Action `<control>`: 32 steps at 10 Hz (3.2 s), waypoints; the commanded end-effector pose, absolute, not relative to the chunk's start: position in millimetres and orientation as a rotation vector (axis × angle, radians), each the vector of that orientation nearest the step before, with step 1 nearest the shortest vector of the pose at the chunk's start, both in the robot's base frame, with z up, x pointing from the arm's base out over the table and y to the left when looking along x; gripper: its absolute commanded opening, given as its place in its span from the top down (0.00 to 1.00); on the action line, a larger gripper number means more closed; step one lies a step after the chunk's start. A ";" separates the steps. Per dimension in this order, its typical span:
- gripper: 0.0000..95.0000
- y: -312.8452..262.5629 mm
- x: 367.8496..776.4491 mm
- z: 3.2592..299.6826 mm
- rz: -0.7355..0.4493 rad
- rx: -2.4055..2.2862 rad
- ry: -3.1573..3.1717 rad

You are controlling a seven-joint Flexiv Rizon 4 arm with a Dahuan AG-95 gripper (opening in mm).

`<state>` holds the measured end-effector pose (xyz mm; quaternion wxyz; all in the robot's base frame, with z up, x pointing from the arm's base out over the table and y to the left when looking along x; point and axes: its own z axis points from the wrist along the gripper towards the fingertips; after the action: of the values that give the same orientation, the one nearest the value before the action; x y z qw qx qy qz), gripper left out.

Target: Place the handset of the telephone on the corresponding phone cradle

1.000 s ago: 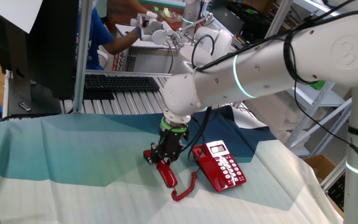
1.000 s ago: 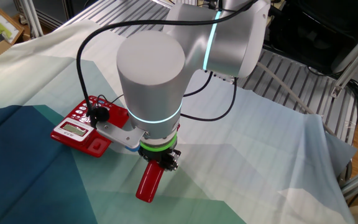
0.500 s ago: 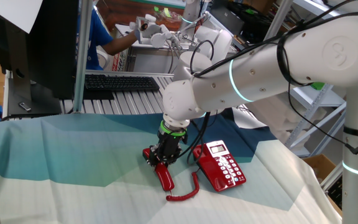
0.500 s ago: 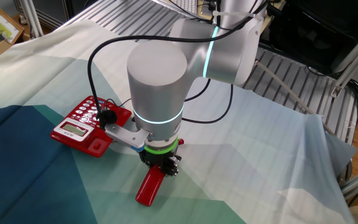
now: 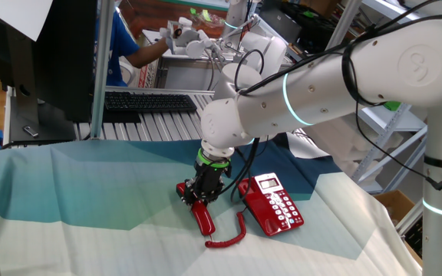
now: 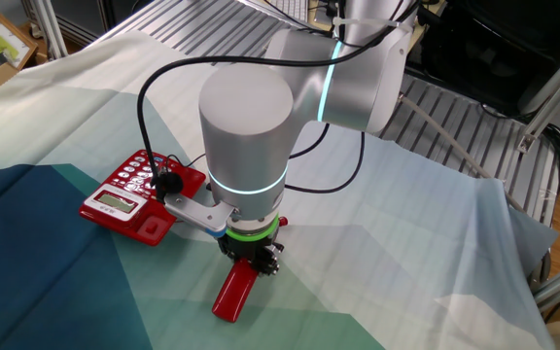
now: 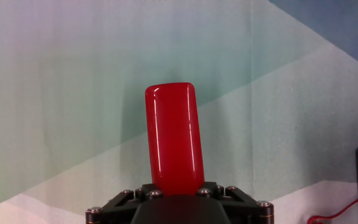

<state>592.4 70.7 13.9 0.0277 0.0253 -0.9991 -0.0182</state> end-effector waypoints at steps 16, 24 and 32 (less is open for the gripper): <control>0.80 86.4 597.5 24.2 0.096 -0.138 -3.088; 0.20 82.0 598.1 13.7 0.064 -0.126 -3.097; 0.40 93.1 625.1 22.0 0.025 -0.041 -3.111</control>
<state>627.5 93.5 21.4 0.0152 -0.0118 -0.9998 0.0071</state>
